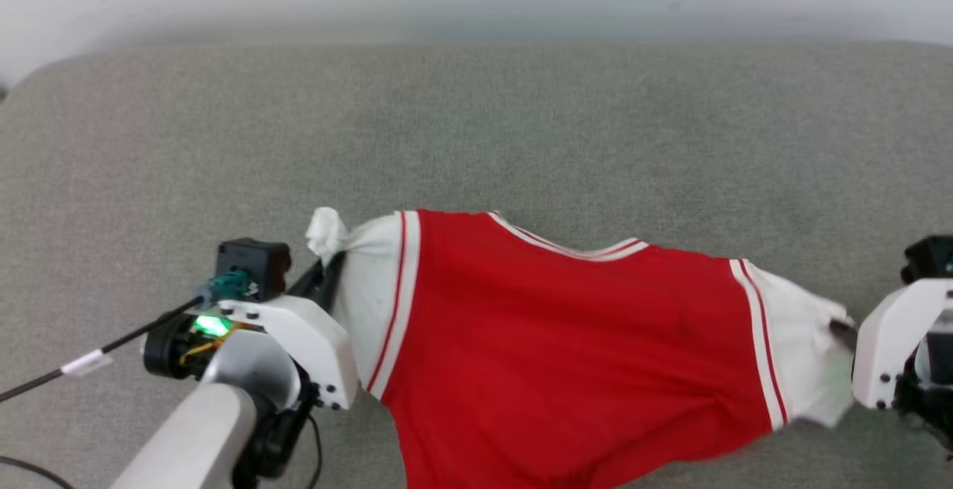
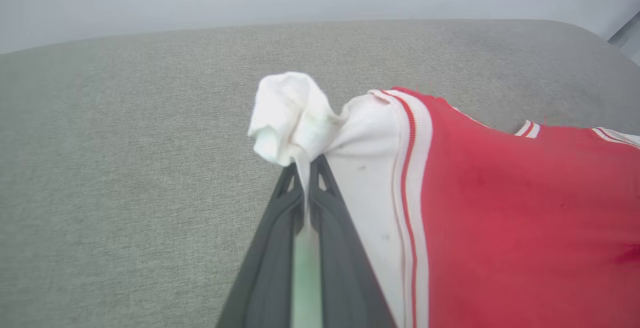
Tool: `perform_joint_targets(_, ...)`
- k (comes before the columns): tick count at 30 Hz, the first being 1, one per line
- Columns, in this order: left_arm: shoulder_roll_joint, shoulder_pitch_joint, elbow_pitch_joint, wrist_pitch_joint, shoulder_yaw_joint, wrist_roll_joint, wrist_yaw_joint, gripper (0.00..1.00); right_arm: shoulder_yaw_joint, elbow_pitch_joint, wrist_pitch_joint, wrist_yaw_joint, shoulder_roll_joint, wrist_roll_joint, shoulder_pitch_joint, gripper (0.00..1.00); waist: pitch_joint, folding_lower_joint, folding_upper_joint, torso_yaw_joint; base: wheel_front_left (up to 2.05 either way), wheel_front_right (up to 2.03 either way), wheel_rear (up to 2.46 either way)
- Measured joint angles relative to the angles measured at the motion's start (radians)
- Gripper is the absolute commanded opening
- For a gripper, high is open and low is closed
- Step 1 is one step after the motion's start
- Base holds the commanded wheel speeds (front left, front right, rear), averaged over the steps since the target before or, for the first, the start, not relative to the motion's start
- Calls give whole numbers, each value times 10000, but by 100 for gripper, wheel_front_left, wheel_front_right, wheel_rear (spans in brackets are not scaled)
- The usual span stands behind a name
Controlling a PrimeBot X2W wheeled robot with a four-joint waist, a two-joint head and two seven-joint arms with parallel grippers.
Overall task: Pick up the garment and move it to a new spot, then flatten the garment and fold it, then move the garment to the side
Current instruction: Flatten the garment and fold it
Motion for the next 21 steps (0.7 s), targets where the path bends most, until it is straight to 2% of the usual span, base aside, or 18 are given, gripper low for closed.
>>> perform_joint_targets(6,132,-680,359,-548,485,-36,-38,0,-13,-575,-968,2,4,-418,-726,0,-480,0,0,-110,0,0,0)
perform_joint_targets(8,104,-1152,594,-729,711,-125,-182,0,-75,-602,-1335,4,23,-635,-1157,0,-660,0,0,-149,0,0,0)
perform_joint_targets(14,-215,-3098,1645,-1220,1108,-345,-671,0,-288,-546,-2485,2,278,-1018,-2853,0,-866,0,0,-188,0,0,0)
perform_joint_targets(21,-571,-5815,3152,-2125,1601,-401,-1145,0,-389,65,-3561,2,454,-1246,-5344,0,-393,0,0,-236,0,0,0)
